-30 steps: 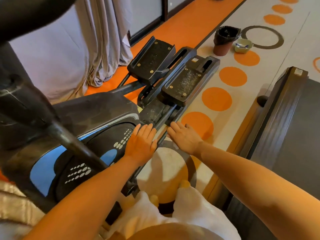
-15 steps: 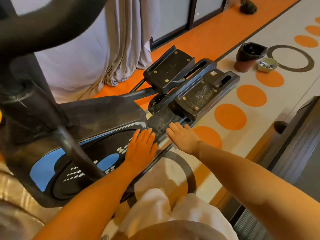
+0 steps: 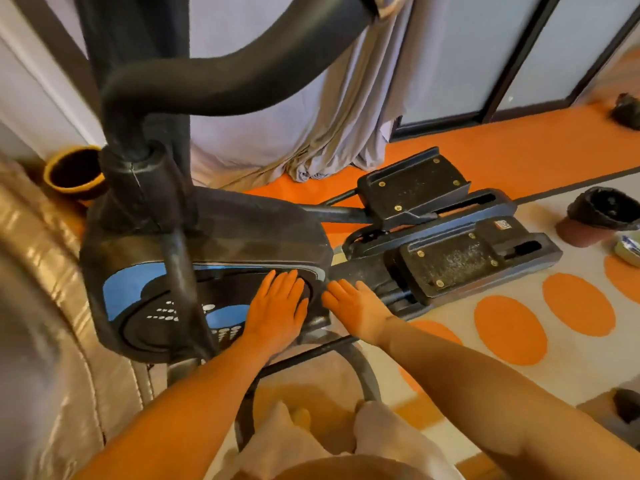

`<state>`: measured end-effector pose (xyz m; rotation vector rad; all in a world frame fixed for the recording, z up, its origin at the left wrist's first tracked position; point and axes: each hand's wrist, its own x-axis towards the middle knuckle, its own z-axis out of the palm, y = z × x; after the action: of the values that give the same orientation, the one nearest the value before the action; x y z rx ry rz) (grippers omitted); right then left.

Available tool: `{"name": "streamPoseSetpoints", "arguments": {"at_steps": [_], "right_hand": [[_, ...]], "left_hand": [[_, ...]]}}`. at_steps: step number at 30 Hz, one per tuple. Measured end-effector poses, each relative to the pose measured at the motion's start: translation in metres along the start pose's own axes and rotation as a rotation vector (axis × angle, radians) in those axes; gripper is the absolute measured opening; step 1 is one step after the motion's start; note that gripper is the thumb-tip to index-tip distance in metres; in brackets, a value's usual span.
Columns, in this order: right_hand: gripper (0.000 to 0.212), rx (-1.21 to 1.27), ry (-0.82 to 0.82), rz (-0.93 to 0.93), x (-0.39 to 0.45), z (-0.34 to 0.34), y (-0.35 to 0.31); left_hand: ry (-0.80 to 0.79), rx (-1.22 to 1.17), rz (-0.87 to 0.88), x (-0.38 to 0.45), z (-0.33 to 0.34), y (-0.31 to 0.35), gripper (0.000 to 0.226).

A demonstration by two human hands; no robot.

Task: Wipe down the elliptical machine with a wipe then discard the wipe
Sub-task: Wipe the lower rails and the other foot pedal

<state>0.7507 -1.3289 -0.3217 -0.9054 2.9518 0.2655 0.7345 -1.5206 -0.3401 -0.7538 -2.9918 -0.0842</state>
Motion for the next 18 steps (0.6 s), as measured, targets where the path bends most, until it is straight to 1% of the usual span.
{"name": "streamPoseSetpoints", "arguments": {"at_steps": [3, 4, 6, 9, 11, 12, 14, 18], "right_hand": [[0.056, 0.016, -0.096, -0.052, -0.003, -0.007, 0.016], [0.054, 0.038, -0.108, -0.103, -0.002, -0.007, 0.022], [0.054, 0.067, -0.074, -0.161, -0.003, -0.009, 0.034], [0.047, 0.052, -0.172, -0.228, -0.004, -0.002, 0.041], [0.042, 0.106, -0.169, -0.231, -0.003, 0.0, 0.041], [0.039, 0.127, -0.156, -0.239, -0.001, 0.002, 0.04], [0.034, 0.149, -0.16, -0.26, 0.005, 0.002, 0.036], [0.045, 0.17, -0.186, -0.262, 0.017, 0.002, 0.023]], "left_hand": [[-0.006, -0.039, -0.122, -0.004, 0.0, 0.017, 0.049], [-0.002, -0.049, -0.159, -0.003, 0.0, 0.024, 0.051], [0.022, -0.027, -0.245, -0.003, 0.002, 0.038, 0.054], [-0.109, 0.0, -0.34, -0.004, 0.009, 0.058, 0.058], [-0.11, 0.024, -0.372, -0.009, 0.01, 0.061, 0.057], [-0.13, 0.037, -0.375, -0.012, 0.011, 0.061, 0.054], [-0.114, 0.042, -0.4, -0.019, 0.016, 0.057, 0.049], [-0.081, 0.0, -0.441, -0.036, 0.024, 0.041, 0.046]]}}
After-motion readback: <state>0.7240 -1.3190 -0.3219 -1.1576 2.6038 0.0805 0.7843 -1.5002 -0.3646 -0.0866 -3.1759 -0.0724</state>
